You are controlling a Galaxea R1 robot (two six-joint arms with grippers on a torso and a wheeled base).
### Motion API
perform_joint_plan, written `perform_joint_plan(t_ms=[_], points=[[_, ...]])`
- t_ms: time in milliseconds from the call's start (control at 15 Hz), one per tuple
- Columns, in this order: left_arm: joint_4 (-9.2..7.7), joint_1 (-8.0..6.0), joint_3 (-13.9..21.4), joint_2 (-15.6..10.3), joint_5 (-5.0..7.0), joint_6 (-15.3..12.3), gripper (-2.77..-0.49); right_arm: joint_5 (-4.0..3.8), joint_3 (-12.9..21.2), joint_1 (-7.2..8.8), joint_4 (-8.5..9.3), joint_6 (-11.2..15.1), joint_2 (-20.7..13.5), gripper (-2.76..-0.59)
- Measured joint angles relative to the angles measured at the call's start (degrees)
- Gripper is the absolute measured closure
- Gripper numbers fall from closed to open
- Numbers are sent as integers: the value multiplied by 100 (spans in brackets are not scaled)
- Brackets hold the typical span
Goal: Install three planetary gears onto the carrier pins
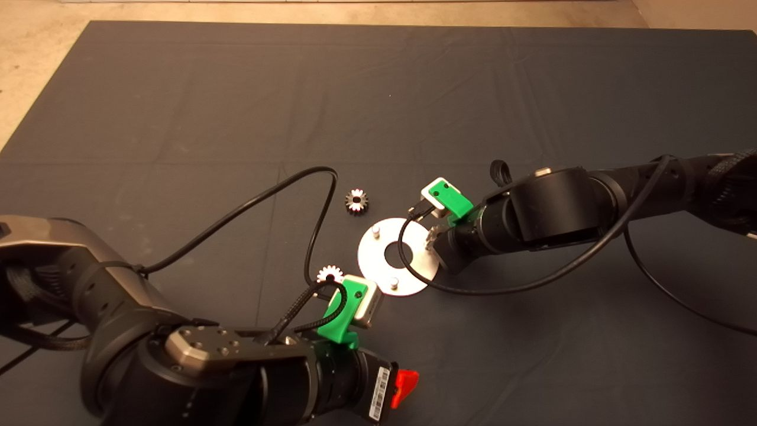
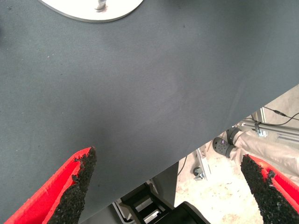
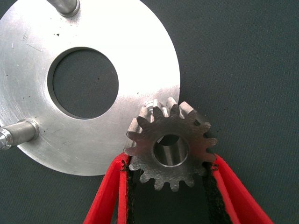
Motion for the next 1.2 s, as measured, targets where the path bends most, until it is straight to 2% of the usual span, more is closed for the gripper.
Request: perform_joint_plan(t_ms=[1200], points=[[60,0,0,34,0,-63,-222,-11,-154,22,-15,-37,156,-81]])
